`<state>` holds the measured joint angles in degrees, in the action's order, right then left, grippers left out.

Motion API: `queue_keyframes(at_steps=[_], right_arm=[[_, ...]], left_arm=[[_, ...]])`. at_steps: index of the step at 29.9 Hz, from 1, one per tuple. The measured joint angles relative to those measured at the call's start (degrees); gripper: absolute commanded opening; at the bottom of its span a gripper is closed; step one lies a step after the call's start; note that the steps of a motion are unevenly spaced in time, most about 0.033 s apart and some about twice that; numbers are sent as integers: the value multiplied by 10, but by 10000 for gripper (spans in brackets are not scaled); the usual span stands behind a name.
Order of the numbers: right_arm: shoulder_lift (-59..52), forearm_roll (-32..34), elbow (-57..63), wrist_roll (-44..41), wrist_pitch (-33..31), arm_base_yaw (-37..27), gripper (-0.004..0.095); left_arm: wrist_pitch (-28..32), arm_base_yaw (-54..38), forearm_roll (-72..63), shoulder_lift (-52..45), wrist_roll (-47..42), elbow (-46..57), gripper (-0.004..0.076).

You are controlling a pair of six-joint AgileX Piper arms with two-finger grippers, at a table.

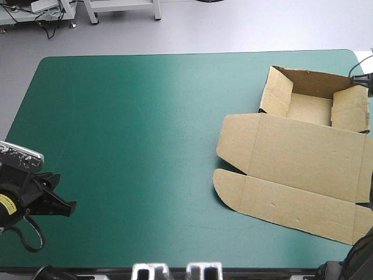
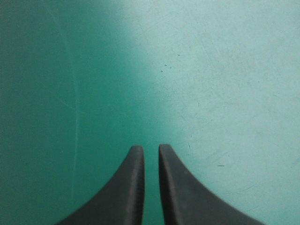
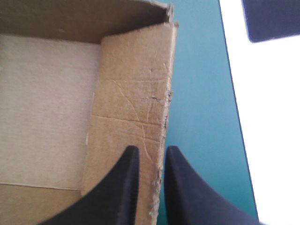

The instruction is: Fold the box

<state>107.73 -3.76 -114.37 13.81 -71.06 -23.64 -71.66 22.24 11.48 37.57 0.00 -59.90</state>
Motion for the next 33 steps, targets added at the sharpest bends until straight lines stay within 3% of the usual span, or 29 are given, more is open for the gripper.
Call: queue_keyframes(at_steps=[6,8,12,23,33], right_arm=[[-115,-68,6,4,-3,0,-13],[-160,-97,19,12,-3,3,-13],[-253,-114,73,20,-3,22,-13],[-524,-85,403,23,34,70,-13],[-693,-85,669,44,112,70,-13]], left_arm=[[16,0,-2,0,19,0,36],[32,0,-9,0,20,1,-8],[80,0,-26,-1,20,17,-10],[166,0,-74,-75,21,197,-10],[183,0,-115,-174,38,289,-10]])
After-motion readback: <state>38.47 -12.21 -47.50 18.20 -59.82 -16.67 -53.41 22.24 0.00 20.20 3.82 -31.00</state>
